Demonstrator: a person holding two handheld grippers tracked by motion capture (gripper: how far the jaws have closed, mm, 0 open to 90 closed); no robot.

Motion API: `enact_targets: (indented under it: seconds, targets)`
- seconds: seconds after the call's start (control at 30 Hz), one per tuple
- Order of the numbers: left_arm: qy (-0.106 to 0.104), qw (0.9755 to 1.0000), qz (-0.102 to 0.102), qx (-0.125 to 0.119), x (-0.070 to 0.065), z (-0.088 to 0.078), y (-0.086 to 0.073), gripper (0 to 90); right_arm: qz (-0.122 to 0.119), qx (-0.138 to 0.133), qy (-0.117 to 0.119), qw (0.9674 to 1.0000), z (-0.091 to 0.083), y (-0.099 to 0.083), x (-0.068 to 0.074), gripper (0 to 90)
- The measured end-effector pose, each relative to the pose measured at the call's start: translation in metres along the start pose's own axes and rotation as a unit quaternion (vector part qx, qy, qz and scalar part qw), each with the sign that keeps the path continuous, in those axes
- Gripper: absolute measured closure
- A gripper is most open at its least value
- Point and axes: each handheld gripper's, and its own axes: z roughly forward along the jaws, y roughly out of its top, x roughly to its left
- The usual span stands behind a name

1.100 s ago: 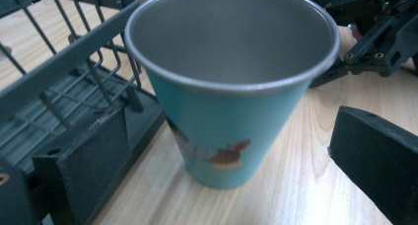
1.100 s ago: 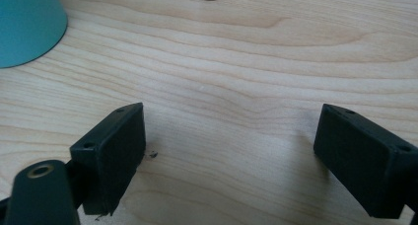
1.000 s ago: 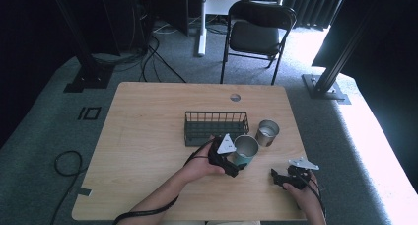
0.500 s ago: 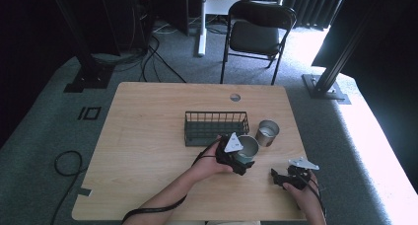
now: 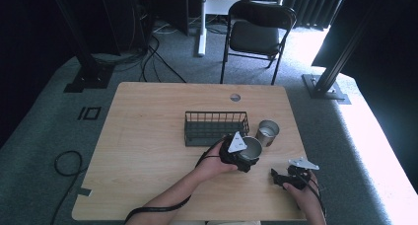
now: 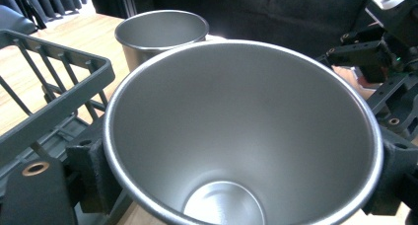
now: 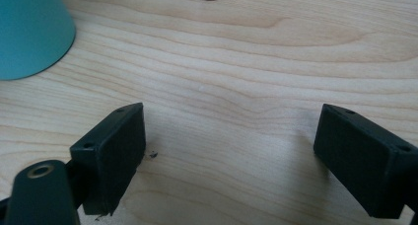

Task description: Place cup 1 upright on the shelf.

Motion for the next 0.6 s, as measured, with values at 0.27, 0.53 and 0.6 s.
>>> enact_targets:
  seconds: [0.27,0.53,0.6]
  targets:
    - [-0.006,1.0,-0.002,0.008,0.0,-0.002,0.003,13.3,0.0,0.0,0.0,1.0,0.0,0.0,0.0,12.0]
    - [-0.012,0.9999,-0.006,-0.004,-0.002,-0.01,0.009,13.4,0.0,0.0,0.0,1.0,0.0,0.0,0.0,12.0]
    - [-0.018,0.9998,-0.008,-0.005,-0.003,-0.012,0.012,13.4,-0.001,-0.001,0.0,1.0,0.0,0.0,0.0,12.0]
